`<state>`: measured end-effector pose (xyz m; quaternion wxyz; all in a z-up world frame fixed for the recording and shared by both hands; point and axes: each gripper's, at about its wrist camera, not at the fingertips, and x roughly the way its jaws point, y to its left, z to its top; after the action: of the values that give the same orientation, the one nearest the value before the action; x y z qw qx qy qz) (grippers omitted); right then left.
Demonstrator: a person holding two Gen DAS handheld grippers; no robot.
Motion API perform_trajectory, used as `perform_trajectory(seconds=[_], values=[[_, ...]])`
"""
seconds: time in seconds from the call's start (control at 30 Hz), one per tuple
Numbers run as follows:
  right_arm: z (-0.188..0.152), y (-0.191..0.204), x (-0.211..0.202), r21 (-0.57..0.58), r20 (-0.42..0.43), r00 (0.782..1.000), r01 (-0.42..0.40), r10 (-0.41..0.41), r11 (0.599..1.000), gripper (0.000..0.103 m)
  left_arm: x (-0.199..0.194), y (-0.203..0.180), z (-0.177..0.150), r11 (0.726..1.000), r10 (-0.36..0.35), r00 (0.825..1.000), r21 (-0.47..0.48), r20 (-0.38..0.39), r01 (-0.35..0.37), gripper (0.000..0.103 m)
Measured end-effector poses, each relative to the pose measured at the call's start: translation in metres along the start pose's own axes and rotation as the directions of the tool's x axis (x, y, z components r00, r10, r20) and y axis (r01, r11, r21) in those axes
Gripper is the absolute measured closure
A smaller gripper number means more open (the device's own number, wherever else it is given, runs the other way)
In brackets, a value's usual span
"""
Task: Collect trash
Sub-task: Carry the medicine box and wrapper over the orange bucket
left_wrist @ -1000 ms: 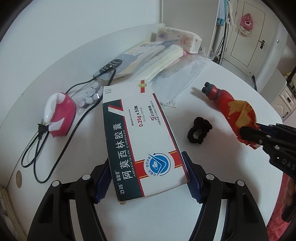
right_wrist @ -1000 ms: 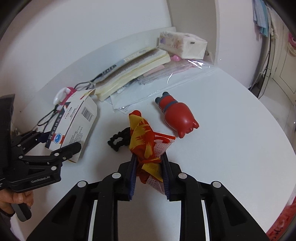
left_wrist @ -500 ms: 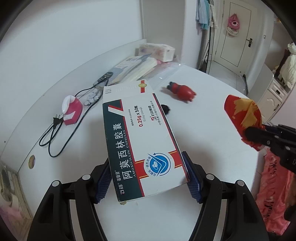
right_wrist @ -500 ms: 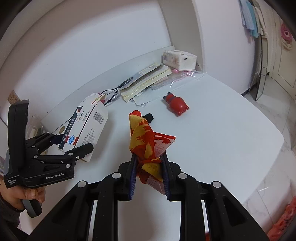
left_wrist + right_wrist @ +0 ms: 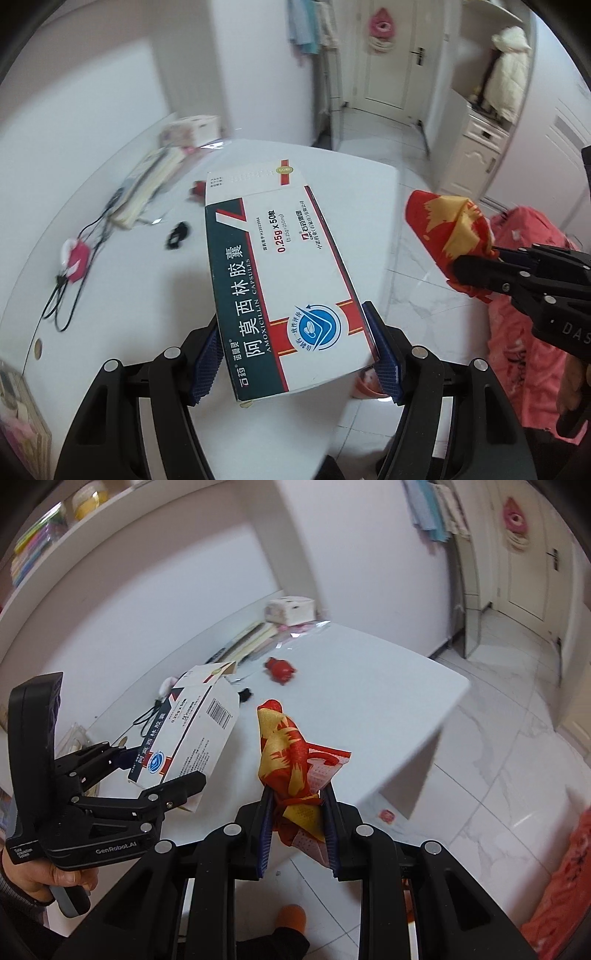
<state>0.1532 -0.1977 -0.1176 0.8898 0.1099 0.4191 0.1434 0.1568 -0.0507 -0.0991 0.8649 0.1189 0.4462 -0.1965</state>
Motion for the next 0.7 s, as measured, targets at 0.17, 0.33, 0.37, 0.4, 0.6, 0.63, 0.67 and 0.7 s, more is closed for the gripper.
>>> perform_trajectory(seconds=[0.17,0.33,0.37,0.4,0.6,0.63,0.67,0.7], values=[[-0.026,-0.041,-0.027,0.087,0.014,0.998,0.065,-0.067,0.994,0.079,0.016,-0.047,0.006,0.992,-0.076,0.997,0.095,-0.021,0.077,0.033],[-0.053,-0.077,-0.043,0.176,0.000,0.993,0.118,-0.120,0.977,0.078,0.040,-0.088,0.007,0.973,-0.147,0.987,0.171,-0.070,0.157,0.033],[-0.060,-0.085,-0.046,0.194,-0.005,0.991,0.130,-0.132,0.972,0.078,0.045,-0.094,0.005,0.968,-0.160,0.984,0.182,-0.082,0.173,0.033],[-0.065,-0.090,-0.046,0.207,-0.011,0.990,0.137,-0.138,0.969,0.078,0.050,-0.101,0.003,0.964,-0.171,0.981,0.192,-0.094,0.187,0.033],[-0.103,-0.130,-0.036,0.309,-0.074,0.981,0.193,-0.179,0.931,0.078,0.091,-0.135,-0.010,0.936,-0.210,0.958,0.243,-0.197,0.255,0.033],[-0.108,-0.136,-0.033,0.322,-0.085,0.980,0.199,-0.182,0.925,0.078,0.100,-0.140,-0.013,0.932,-0.216,0.953,0.246,-0.214,0.266,0.033],[-0.113,-0.142,-0.030,0.333,-0.094,0.979,0.205,-0.184,0.921,0.078,0.110,-0.145,-0.017,0.928,-0.217,0.948,0.251,-0.234,0.274,0.033],[-0.122,-0.148,-0.027,0.346,-0.106,0.977,0.213,-0.188,0.914,0.078,0.120,-0.149,-0.021,0.925,-0.219,0.942,0.254,-0.255,0.284,0.033]])
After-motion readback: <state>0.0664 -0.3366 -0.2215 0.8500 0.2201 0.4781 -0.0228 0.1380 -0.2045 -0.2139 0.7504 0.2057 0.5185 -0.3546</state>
